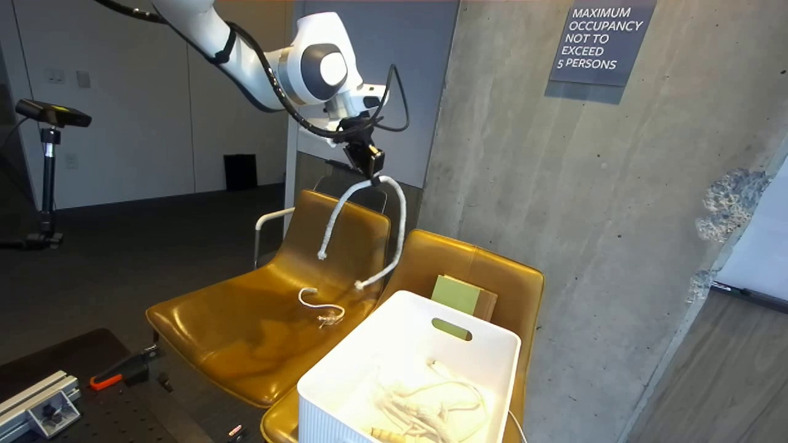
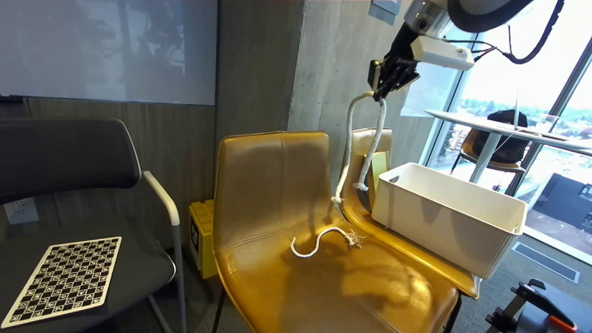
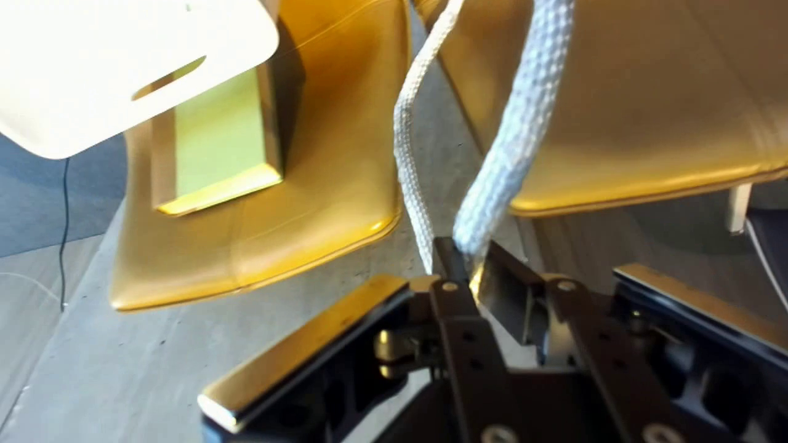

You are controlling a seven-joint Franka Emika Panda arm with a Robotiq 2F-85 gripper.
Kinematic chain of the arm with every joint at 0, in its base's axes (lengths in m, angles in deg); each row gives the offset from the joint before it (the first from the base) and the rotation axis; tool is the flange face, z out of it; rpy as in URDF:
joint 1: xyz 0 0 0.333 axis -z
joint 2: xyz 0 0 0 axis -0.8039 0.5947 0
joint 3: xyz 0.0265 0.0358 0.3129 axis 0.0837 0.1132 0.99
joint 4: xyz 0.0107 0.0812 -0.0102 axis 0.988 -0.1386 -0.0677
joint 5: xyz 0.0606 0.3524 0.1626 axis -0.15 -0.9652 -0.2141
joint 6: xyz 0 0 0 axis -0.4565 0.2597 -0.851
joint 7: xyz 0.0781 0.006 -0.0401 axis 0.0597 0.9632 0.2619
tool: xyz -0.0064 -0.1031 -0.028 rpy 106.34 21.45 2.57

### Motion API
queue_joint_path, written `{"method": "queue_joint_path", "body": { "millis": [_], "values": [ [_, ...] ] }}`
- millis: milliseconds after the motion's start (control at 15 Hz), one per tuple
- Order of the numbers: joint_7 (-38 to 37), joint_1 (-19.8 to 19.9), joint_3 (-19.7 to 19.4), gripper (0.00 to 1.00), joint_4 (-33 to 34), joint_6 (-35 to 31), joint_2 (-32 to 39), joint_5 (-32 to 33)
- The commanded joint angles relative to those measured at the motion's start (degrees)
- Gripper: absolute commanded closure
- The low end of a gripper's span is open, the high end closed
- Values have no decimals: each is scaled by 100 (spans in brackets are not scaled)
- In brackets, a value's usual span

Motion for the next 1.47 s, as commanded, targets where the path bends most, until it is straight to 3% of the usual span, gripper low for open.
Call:
{"method": "queue_joint_path", "body": {
  "millis": [0,400,667,1200,1267,1400],
  "values": [
    [425,629,91,97,-397,372,-829,-147],
    [894,1551,-38,97,-932,1202,-2148,114],
    [1247,2063,-62,97,-1102,1264,-2532,-8],
    [1231,2216,38,97,-1700,847,-2508,53],
    [1197,2219,42,69,-1783,744,-2487,68],
    [1168,2217,49,53,-1896,627,-2442,72]
  ]
}}
